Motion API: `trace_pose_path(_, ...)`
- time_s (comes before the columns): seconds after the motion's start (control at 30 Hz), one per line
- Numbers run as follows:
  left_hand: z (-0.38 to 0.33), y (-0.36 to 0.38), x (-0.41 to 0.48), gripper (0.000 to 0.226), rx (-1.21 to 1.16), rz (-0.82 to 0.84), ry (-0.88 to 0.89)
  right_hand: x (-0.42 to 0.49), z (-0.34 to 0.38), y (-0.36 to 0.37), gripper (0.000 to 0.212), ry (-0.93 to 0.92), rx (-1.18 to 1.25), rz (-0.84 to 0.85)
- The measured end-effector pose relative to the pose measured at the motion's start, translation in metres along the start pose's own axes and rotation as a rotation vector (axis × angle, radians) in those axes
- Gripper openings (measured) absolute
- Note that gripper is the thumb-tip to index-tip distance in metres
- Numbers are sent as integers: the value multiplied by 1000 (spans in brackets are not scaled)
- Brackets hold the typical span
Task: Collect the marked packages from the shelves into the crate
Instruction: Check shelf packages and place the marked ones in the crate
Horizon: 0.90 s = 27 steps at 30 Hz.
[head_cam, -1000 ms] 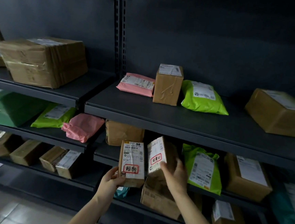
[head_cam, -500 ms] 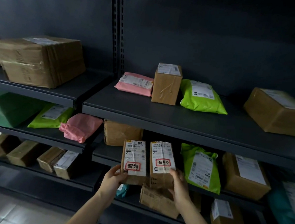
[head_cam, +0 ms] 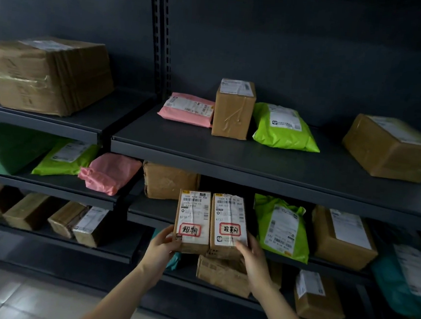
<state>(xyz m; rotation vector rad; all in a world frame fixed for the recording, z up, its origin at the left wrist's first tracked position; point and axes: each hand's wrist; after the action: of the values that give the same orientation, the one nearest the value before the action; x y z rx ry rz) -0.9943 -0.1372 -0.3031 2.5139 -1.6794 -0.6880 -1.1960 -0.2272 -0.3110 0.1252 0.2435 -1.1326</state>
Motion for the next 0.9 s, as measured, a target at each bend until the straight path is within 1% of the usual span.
trace_pose_path(0.13, -5, 2, -23, 46, 65, 45, 37, -17, 2, -4, 35, -12, -4, 30)
trace_pose_path(0.27, -8, 4, -49, 53, 140, 64, 55, -36, 9, -13, 33, -57, -28, 68)
trace_pose_path(0.37, -7, 8, -72, 52, 159, 28, 65, -54, 14, -19, 43, -100, -37, 113)
trace_pose_path(0.53, -5, 20, -112, 53, 167, 0, 96, -90, 21, -30, 44, -166, -65, 168)
trace_pose_path(0.7, 0, 30, -154, 54, 174, -36, 129, -121, 25, -38, 52, -186, -87, 223)
trace_pose_path(0.83, 0, 29, -188, 50, 160, -85, 152, -141, 29, -32, 49, -198, -99, 276)
trace_pose_path(0.9, -2, 24, -204, 49, 155, -116, 163, -148, 32, -22, 43, -208, -102, 300)
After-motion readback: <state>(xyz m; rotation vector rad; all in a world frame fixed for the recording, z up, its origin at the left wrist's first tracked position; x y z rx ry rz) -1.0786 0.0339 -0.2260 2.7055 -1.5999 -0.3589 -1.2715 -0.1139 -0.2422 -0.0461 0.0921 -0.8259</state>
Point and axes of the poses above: each hand's wrist, its own x-axis towards the middle knuckle, its own y-axis out of the palm, z = x × y, and after that the axes turned 6 degrees about z, right-handed
